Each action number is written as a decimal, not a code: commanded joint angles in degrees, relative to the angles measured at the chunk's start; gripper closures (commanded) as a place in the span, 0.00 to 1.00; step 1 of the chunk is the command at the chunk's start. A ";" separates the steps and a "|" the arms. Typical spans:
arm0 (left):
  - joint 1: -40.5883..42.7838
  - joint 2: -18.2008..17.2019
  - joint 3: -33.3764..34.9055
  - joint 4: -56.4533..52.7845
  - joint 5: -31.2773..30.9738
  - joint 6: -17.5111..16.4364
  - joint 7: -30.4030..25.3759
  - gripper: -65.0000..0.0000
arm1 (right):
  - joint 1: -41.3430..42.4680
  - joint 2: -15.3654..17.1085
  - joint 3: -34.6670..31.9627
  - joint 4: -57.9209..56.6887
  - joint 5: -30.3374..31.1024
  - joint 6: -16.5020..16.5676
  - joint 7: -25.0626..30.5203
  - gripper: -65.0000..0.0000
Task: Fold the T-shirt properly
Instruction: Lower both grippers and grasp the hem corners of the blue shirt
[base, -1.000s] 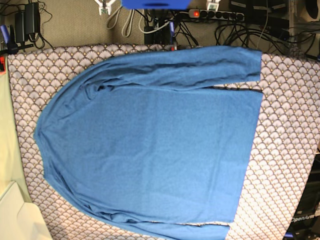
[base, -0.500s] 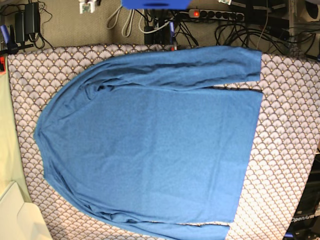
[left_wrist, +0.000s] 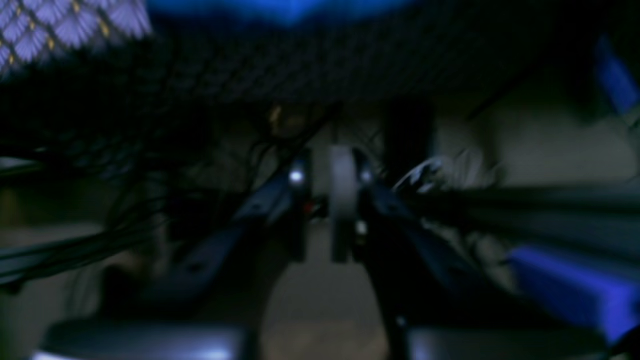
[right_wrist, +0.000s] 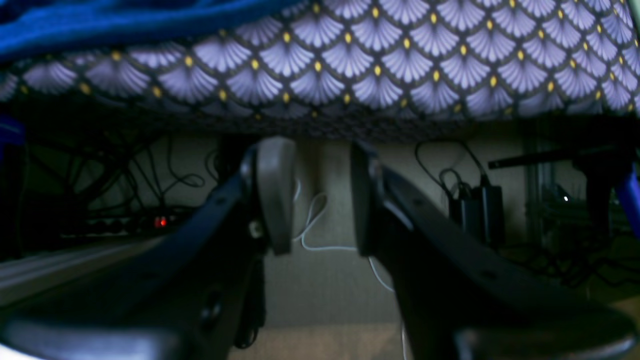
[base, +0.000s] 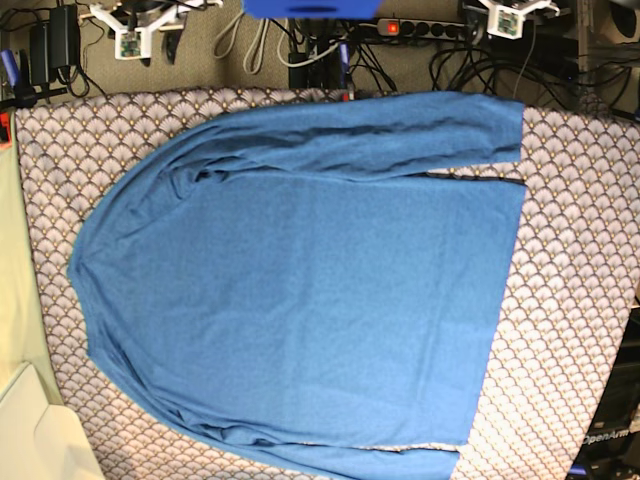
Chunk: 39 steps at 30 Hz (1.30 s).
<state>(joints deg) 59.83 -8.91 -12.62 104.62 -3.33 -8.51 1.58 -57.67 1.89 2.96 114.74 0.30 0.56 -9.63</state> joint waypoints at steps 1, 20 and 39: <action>1.57 -0.10 -1.75 1.98 -2.60 0.47 -1.54 0.78 | -0.48 0.18 0.42 0.91 0.01 0.01 1.23 0.68; -5.99 -1.77 -11.07 0.04 -25.72 0.56 3.56 0.61 | 2.86 2.64 1.65 0.82 -0.08 0.10 1.23 0.67; -14.78 -0.98 -12.65 -4.27 -32.49 0.38 11.73 0.48 | 2.86 2.72 1.65 0.73 -0.16 0.10 1.23 0.67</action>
<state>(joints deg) 44.21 -9.52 -24.97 99.68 -35.44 -7.99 14.39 -54.02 4.43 4.45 114.69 0.25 0.58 -9.85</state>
